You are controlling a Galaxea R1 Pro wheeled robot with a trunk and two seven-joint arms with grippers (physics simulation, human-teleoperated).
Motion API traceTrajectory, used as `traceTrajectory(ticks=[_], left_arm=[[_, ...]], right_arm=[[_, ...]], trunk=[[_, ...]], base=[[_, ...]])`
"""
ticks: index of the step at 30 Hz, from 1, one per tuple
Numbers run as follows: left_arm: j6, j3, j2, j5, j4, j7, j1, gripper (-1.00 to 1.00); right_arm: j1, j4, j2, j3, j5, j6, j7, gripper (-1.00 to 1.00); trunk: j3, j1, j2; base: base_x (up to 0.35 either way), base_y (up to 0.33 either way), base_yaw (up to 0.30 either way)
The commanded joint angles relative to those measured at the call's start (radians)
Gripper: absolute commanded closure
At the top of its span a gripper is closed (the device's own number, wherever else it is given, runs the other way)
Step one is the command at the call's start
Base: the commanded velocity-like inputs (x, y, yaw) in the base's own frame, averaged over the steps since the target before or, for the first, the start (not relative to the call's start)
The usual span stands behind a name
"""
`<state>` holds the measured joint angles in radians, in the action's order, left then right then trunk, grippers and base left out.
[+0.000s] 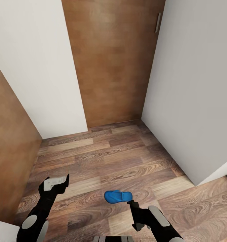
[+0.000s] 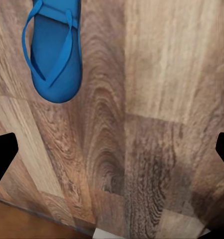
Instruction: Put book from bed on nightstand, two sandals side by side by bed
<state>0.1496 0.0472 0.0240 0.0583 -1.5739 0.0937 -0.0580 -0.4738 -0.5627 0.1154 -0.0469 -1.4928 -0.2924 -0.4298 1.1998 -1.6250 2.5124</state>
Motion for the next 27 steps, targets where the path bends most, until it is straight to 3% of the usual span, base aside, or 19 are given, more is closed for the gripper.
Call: traceTrajectory(ticks=[1,9,22,27], left_arm=[[0.005,-0.001,0.001,0.006,-0.001,0.004,0.0,-1.0],[0.004,-0.001,0.001,0.006,-0.001,0.004,0.0,-1.0],[0.004,-0.001,0.001,0.006,-0.001,0.004,0.0,-1.0],[0.004,-0.001,0.001,0.006,-0.001,0.004,0.0,-1.0]], right_arm=[[0.0,-0.002,0.0,-0.002,-0.004,-0.001,-0.006,-1.0],[0.0,-0.002,0.0,-0.002,-0.004,-0.001,-0.006,-1.0],[0.0,-0.002,0.001,-0.002,-0.003,-0.002,-0.006,-1.0],[0.0,-0.002,0.001,-0.002,-0.003,-0.002,-0.006,-1.0]], trunk=[[0.005,0.0,0.001],[0.036,-0.004,0.002],[0.036,-0.004,0.002],[0.055,-0.006,0.004]], base=[[0.0,0.0,0.0],[0.0,0.0,0.0],[0.0,0.0,0.0],[0.0,0.0,0.0]])
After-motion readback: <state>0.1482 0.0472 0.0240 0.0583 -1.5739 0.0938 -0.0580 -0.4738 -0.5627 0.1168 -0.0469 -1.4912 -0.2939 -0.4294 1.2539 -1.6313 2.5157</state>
